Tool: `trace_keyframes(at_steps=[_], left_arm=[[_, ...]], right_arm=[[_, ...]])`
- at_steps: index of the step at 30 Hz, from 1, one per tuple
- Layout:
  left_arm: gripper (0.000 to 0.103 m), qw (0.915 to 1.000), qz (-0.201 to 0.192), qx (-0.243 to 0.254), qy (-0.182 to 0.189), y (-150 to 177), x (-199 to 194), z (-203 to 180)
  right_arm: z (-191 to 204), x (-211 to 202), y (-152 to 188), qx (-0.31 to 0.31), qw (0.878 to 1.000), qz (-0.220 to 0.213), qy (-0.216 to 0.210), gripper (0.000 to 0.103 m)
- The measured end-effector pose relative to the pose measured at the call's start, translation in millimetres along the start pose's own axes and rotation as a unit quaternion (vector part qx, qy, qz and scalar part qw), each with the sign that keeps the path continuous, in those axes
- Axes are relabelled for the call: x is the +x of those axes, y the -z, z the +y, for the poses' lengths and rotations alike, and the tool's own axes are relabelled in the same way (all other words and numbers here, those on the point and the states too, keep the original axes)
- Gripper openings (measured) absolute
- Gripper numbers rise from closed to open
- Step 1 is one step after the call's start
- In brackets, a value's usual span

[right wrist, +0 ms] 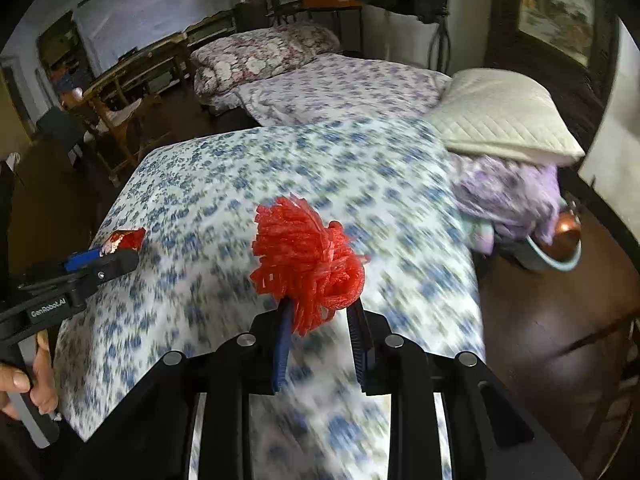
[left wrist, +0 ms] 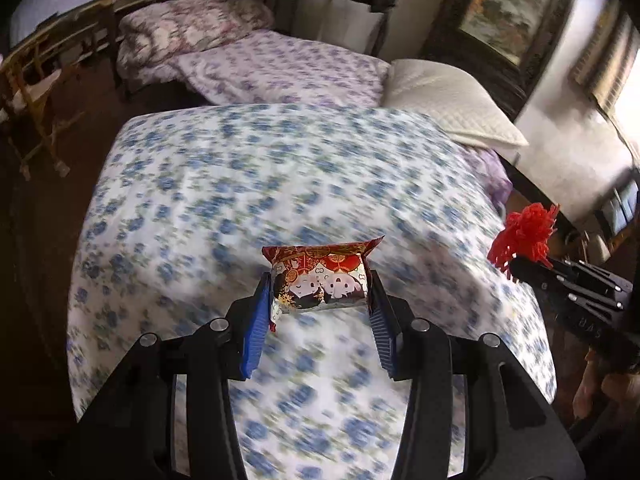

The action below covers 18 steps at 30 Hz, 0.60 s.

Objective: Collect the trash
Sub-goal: 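Carry packet and yarn to the red wastebasket and open both tools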

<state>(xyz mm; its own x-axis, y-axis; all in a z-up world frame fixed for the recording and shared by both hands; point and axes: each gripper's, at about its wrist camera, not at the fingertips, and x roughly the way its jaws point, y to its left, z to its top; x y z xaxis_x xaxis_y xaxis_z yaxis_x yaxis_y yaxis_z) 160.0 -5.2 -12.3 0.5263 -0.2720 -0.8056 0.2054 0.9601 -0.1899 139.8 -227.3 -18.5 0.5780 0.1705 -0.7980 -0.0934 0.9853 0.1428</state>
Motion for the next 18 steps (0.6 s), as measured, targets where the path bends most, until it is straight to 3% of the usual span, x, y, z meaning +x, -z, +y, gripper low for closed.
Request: trace_keyframes(at_steps=[9, 18], left_arm=[[0.046, 0.9963, 0.013, 0.078, 0.034, 35, -10, -94], [0.046, 0.9823, 0.039, 0.166, 0.078, 67, -6, -204]], right_arm=[[-67, -56, 57, 0.059, 0.998, -0.014, 0.017, 0.026], [-136, -98, 123, 0.126, 0.991, -0.026, 0.031, 0.026]])
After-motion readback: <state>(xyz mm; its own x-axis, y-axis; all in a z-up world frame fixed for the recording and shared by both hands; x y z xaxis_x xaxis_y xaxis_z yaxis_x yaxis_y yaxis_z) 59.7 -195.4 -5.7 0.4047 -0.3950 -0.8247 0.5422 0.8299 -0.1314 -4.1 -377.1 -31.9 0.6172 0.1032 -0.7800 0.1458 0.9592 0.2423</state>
